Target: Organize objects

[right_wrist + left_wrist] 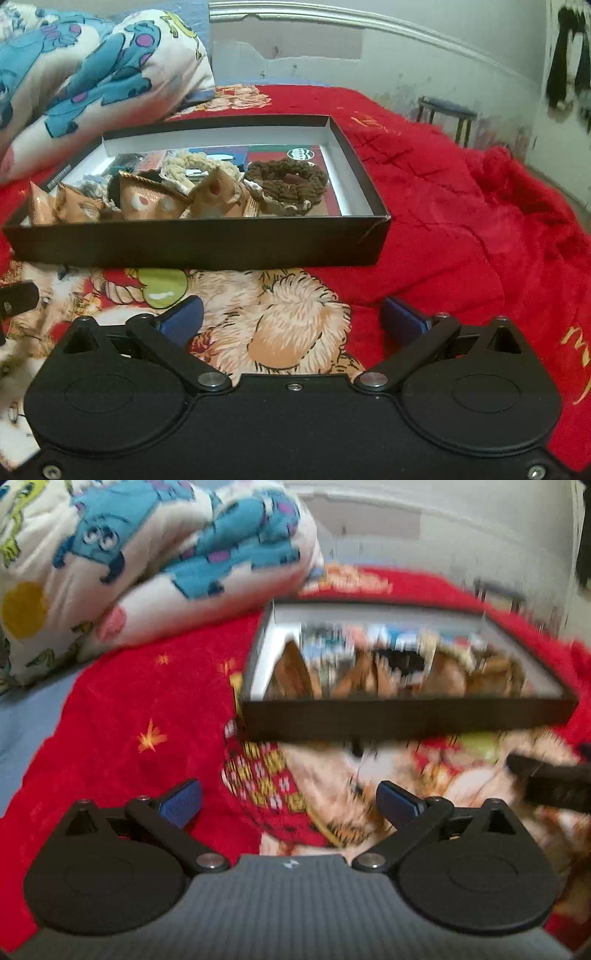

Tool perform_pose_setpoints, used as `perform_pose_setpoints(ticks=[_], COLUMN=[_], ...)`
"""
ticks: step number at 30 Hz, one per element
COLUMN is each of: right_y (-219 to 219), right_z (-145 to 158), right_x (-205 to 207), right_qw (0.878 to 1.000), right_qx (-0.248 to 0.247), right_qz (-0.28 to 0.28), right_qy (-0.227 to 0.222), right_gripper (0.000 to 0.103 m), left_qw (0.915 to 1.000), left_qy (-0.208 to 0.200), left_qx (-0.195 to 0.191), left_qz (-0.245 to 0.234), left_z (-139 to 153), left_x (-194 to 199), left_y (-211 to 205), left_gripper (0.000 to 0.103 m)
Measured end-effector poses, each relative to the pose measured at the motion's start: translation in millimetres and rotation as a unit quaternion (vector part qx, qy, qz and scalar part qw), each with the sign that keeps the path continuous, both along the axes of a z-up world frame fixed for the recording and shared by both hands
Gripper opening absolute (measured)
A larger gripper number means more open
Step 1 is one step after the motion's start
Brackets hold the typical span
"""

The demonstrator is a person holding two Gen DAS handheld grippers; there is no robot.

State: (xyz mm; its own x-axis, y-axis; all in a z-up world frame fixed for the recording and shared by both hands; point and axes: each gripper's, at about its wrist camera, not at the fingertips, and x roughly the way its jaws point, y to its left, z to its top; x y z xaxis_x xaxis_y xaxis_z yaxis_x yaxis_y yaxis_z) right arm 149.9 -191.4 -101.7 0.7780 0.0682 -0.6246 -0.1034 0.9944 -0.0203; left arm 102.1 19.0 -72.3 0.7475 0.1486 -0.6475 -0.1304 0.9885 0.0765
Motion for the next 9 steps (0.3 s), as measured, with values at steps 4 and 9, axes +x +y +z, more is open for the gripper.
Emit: perform_pose_setpoints(ticks=[4,9], right_y=[-1.1,3.2], right_z=[-1.3,0.0], right_x=[-0.8,0.5], right_qw=[1.000,1.000], right_qx=[0.009,-0.004], right_qz=[0.001,0.000], right_qy=[0.003,0.004], right_gripper=[0.103,0.103], left_qw=[0.9999,0.9998], left_qy=[-0.013,-0.018], left_qx=[0.005,0.003], left_qz=[0.005,0.007], left_z=[-7.2,-9.2], left_x=[-2.1,-2.7], left_y=[-2.5,-3.6], left_gripper=[0.103,0.103])
